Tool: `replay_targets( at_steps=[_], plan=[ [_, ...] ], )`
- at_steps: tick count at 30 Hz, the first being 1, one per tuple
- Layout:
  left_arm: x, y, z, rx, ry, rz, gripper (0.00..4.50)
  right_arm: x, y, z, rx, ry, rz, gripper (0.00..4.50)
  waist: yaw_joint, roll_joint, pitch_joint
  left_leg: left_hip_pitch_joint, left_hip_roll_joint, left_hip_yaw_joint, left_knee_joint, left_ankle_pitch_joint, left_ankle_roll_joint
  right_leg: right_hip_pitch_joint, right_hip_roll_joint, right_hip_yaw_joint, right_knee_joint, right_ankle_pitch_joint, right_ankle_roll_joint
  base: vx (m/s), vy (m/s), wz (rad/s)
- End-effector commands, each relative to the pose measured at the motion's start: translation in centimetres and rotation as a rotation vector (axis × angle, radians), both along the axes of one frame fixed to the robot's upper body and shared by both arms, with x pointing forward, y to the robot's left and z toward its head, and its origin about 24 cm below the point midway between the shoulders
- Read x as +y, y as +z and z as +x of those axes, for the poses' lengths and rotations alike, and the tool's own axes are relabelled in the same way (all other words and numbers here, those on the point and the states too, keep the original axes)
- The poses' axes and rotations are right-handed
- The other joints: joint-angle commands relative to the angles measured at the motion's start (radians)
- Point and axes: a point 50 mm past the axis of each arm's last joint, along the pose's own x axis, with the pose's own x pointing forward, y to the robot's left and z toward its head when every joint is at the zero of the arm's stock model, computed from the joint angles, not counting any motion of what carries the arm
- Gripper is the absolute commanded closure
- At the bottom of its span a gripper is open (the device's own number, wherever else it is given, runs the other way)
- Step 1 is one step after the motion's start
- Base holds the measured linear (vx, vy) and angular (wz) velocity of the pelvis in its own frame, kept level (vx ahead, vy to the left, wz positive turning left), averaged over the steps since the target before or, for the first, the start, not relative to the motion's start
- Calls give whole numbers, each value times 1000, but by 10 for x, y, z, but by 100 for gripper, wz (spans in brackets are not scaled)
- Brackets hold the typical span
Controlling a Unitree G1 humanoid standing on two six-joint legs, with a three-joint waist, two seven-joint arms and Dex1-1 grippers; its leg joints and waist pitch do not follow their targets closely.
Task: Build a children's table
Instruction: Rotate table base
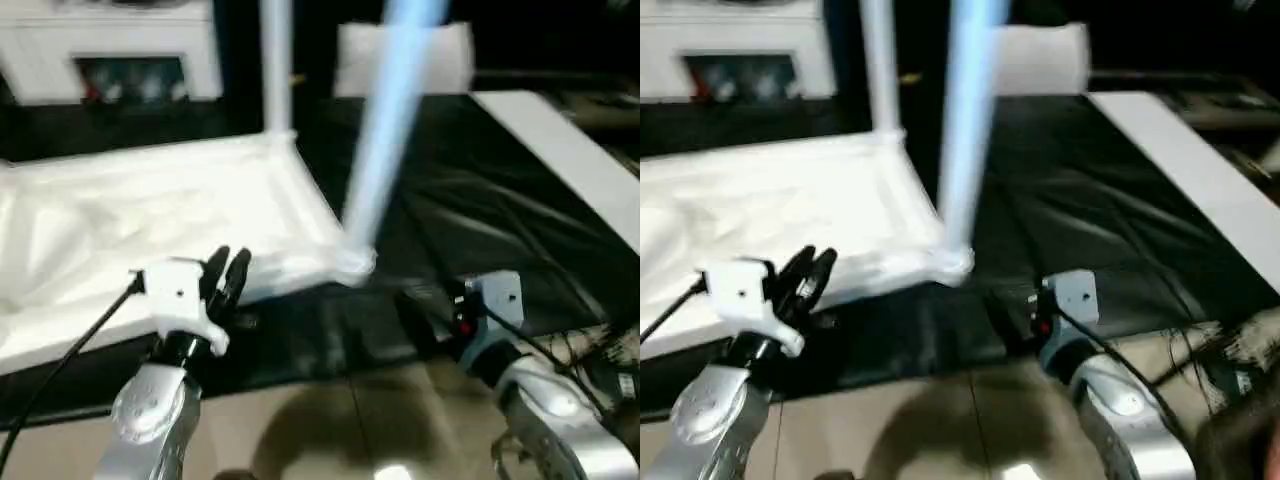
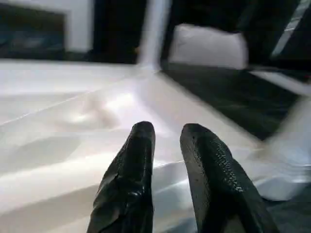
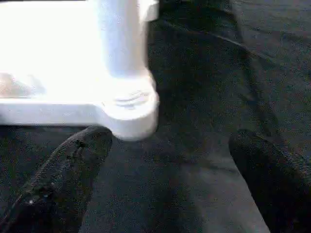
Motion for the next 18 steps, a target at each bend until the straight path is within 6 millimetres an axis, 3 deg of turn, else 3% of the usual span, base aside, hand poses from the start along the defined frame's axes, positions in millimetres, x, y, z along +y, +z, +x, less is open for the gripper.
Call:
replay_targets(
  at_steps=[1,2,3,4,5,6,7,8,9,10,11,12,13,14,15,16,17,18],
  plan=[
    [-1,3,-4,-3,5,13,338,-6,1,-4,-12,-20,-4,0,-47,32,-56,160,39,-147,-83,343,584,-87,54,8,93,-188,-60,243,41,59],
    [-1,3,-6,-1,4,13,338,-10,-1,-5,-4,-67,47,0,-51,11,-62,210,168,-169,-70,474,565,-179,-4,93,167,-182,-30,251,-13,53],
    [-1,3,-7,-7,10,-2,338,-13,-2,-6,4,-101,68,0,-41,17,-42,170,163,-142,-70,519,537,-193,-15,114,187,-122,-5,251,-13,53],
    [-1,3,-7,-7,10,-2,338,-13,-2,-6,4,-101,68,0,-34,-2,-46,144,151,-112,-77,702,515,-218,-38,152,189,21,36,165,-5,25],
    [-1,4,-9,-11,8,-10,338,-17,-4,-9,9,-124,59,0,-34,-37,-51,96,76,-47,-56,726,437,-202,-59,197,110,237,22,99,-15,0],
    [-1,4,-9,-11,7,-10,338,-17,-4,-9,9,-124,58,0,-29,-61,-48,63,11,0,-28,599,362,-166,-70,226,41,324,32,99,-15,0],
    [-2,3,-10,-6,-9,-11,338,-18,-5,-12,10,-139,64,0,-7,-78,-46,9,-68,32,19,308,247,-84,-122,304,21,392,78,0,0,0],
    [-2,3,-10,-6,-14,-13,338,-18,-6,-14,13,-154,76,0,-7,-84,-47,-11,-39,21,15,220,184,-60,-164,318,15,487,34,0,0,0],
    [-2,3,-10,-5,-15,-13,338,-18,-6,-15,15,-161,83,0,-13,-85,-50,-14,-17,21,-25,249,70,-44,-129,254,56,721,0,15,-50,2],
    [-3,4,-10,-11,-34,-31,338,-18,-6,-16,17,-170,91,0,-17,-62,-46,-5,-14,29,-48,251,2,-52,-79,232,59,770,-37,0,0,0],
    [-5,4,-10,-13,-52,-47,320,-18,-7,-16,16,-175,95,0,-26,-53,-46,11,1,28,-63,222,-6,-61,-58,218,50,646,-75,0,0,0],
    [-6,3,-9,-2,-71,-61,320,-18,-7,-17,13,-174,95,0,-32,-30,-41,12,17,21,-73,203,-13,-67,-57,211,50,533,-107,0,0,0],
    [-7,1,-9,19,-109,-54,320,-17,-6,-16,9,-173,93,0,-40,-18,-29,17,46,14,-88,76,-20,-81,-60,199,30,248,-160,-77,-9,-3],
    [-9,0,-8,32,-144,-34,320,-17,-6,-15,2,-170,96,0,-44,-22,-23,21,51,18,-95,-14,-13,-84,-61,199,20,117,-171,-102,7,-3],
    [-14,-3,-4,53,-239,9,320,-16,-3,-14,-15,-141,107,0,-50,-23,-8,33,58,26,-106,-236,0,-102,-67,204,-11,-218,-169,-156,6,4],
    [-14,-3,-4,54,-244,11,320,-16,-3,-14,-16,-140,108,0,-50,-23,-8,33,58,26,-106,-236,0,-102,-67,204,-11,-218,-169,-108,8,8],
    [-17,-4,-2,63,-283,26,320,-16,-1,-13,-30,-124,88,0,-56,-26,2,36,55,35,-108,-328,-6,-121,-74,208,-32,-438,-129,-102,0,9],
    [-20,-6,3,79,-331,52,320,-15,0,-11,-46,-86,66,0,-58,-27,2,38,55,37,-106,-340,-12,-125,-74,208,-36,-484,-113,0,0,0]
  ],
)
